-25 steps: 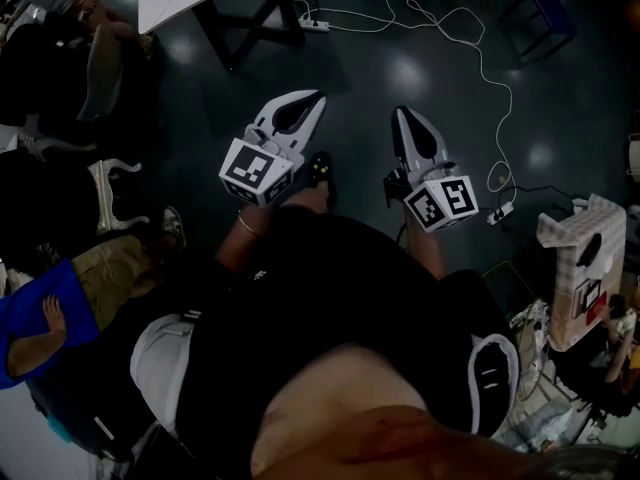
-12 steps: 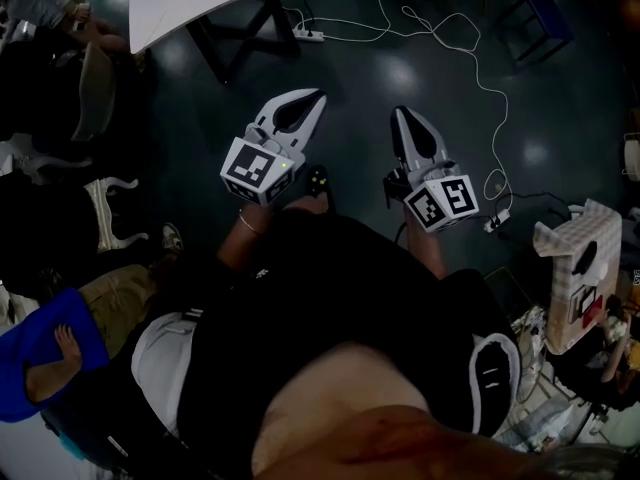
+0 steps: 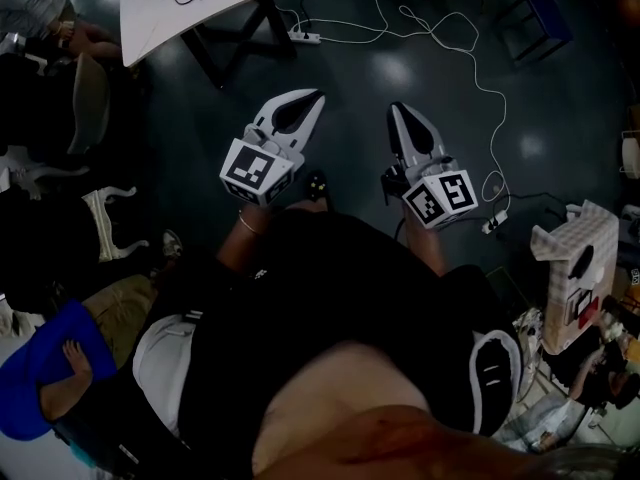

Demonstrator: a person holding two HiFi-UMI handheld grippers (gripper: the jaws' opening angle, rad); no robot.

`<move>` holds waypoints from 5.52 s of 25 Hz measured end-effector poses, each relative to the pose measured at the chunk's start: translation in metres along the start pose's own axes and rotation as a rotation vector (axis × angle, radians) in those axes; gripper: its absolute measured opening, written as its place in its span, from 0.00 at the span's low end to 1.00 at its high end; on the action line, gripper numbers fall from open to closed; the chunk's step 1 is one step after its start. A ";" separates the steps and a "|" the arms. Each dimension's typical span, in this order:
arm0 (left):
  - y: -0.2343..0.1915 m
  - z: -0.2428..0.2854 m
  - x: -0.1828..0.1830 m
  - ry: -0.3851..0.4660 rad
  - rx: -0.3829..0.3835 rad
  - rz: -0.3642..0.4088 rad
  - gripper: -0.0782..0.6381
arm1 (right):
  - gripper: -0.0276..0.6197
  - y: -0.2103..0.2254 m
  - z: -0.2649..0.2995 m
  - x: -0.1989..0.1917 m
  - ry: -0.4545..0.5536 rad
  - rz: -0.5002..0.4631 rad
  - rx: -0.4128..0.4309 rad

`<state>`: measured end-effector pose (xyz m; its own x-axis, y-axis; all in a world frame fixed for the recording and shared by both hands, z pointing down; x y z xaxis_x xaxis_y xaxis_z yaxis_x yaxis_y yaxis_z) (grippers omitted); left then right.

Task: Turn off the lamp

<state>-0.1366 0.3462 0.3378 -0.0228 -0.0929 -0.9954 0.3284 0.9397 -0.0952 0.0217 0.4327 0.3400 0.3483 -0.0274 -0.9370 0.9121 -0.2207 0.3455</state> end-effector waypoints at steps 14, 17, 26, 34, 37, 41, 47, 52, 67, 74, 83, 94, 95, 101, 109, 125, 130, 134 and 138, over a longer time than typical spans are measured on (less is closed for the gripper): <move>-0.056 0.035 0.002 0.006 -0.031 0.033 0.12 | 0.04 0.025 0.057 0.008 0.003 -0.022 -0.020; -0.068 0.039 0.002 0.011 -0.030 0.031 0.12 | 0.04 0.029 0.068 0.005 -0.004 -0.023 -0.023; -0.084 0.037 -0.007 0.016 -0.008 0.004 0.12 | 0.04 0.029 0.087 -0.002 -0.045 -0.036 -0.003; -0.094 0.036 -0.006 0.017 0.053 -0.006 0.12 | 0.04 0.032 0.105 0.003 -0.064 -0.025 0.046; -0.099 0.039 -0.002 0.017 0.076 0.006 0.12 | 0.04 0.035 0.117 0.006 -0.065 -0.028 0.079; -0.104 0.046 -0.002 0.005 0.105 0.013 0.12 | 0.04 0.044 0.128 0.009 -0.061 -0.017 0.104; -0.114 0.073 0.004 0.002 0.129 -0.030 0.12 | 0.04 0.069 0.142 0.014 -0.072 0.010 0.110; -0.122 0.101 0.005 -0.022 0.135 -0.007 0.12 | 0.04 0.099 0.151 0.017 -0.067 0.017 0.106; -0.157 0.180 0.011 -0.031 0.193 0.019 0.12 | 0.04 0.175 0.207 0.045 -0.073 0.027 0.158; -0.172 0.192 0.012 -0.035 0.250 0.019 0.12 | 0.04 0.190 0.232 0.049 -0.084 0.044 0.214; -0.174 0.201 0.007 -0.041 0.311 0.046 0.12 | 0.04 0.208 0.249 0.046 -0.097 0.070 0.284; -0.181 0.196 0.008 -0.055 0.381 0.038 0.12 | 0.04 0.206 0.266 0.035 -0.134 0.092 0.336; -0.183 0.196 0.007 -0.050 0.379 0.029 0.12 | 0.04 0.207 0.268 0.035 -0.134 0.094 0.335; -0.197 0.201 0.004 -0.048 0.357 0.031 0.12 | 0.04 0.211 0.279 0.034 -0.141 0.093 0.318; -0.225 0.214 0.009 -0.073 0.349 0.016 0.12 | 0.04 0.218 0.302 0.035 -0.140 0.079 0.297; -0.285 0.242 0.013 -0.056 0.276 0.030 0.12 | 0.04 0.227 0.354 0.041 -0.134 0.058 0.240; -0.304 0.246 0.014 -0.052 0.266 0.027 0.12 | 0.04 0.228 0.373 0.042 -0.132 0.040 0.231; -0.322 0.249 0.018 -0.042 0.268 0.027 0.12 | 0.04 0.228 0.389 0.043 -0.130 0.043 0.228; -0.336 0.252 0.020 -0.037 0.259 0.025 0.12 | 0.04 0.229 0.403 0.044 -0.131 0.039 0.219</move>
<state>-0.0095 -0.0547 0.3525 0.0216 -0.0874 -0.9959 0.5596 0.8265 -0.0604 0.1586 -0.0114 0.3568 0.3383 -0.1632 -0.9268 0.8250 -0.4224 0.3755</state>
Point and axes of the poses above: the fingertips, and each gripper's own axes: z forward along the fingers, y to its right, x out of its top, the point moved 5 cm from there along -z, backward along the fingers, and after that the axes turned 2 degrees about -x, right-handed, at the moved point
